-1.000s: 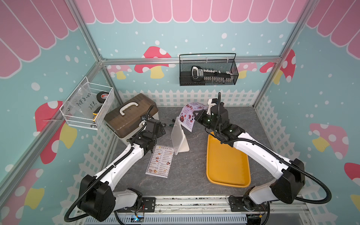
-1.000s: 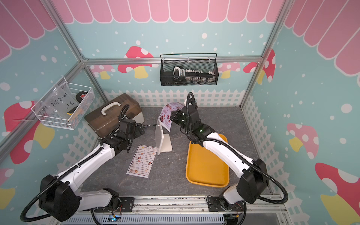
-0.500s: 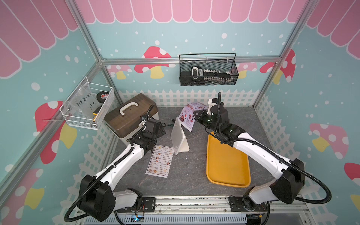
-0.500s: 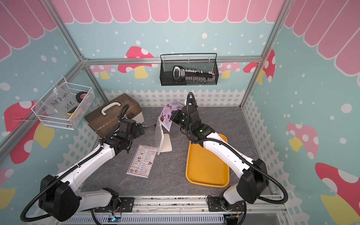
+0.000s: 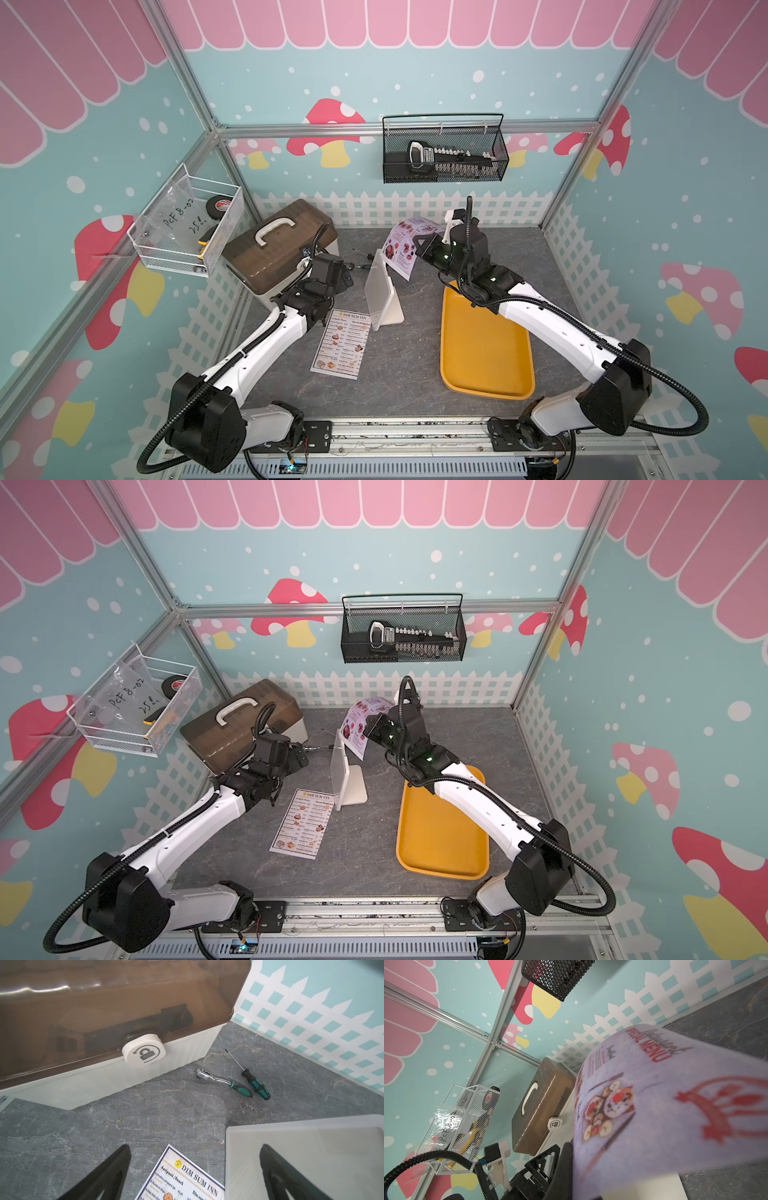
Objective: Replace the menus in the menu holders
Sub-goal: Insert the menu into the menu holder.
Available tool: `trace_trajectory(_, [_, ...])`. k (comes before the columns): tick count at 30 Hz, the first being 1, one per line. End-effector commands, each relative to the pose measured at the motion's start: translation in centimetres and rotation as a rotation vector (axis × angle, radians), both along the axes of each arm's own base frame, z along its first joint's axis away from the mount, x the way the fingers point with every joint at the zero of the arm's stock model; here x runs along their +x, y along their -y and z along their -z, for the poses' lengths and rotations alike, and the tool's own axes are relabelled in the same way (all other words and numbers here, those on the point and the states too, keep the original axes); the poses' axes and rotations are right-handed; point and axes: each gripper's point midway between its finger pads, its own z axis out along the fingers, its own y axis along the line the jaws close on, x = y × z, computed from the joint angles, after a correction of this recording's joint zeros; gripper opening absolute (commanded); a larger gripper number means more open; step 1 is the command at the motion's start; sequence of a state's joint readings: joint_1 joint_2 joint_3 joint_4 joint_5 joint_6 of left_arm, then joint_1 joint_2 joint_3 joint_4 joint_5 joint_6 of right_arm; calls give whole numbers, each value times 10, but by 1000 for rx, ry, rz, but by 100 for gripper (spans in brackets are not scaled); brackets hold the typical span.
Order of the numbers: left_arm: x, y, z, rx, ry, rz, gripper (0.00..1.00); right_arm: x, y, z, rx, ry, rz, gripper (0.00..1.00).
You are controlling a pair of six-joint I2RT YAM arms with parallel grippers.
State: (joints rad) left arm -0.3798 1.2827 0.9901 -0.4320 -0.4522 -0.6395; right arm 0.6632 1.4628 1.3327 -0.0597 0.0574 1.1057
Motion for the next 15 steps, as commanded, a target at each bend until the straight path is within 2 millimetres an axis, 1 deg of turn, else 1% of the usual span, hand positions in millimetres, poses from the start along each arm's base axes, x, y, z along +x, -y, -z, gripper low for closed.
trace_trajectory(1, [4, -4, -20, -6, 50, -18, 97, -6, 3, -23, 24, 42, 5, 0])
trace_trajectory(7, [4, -4, -20, -3, 50, -16, 97, -5, 2, -13, 21, 21, 4, 0])
trace_trajectory(15, [3, -5, -21, -1, 52, -18, 98, -5, 4, -8, 12, 13, 13, 0])
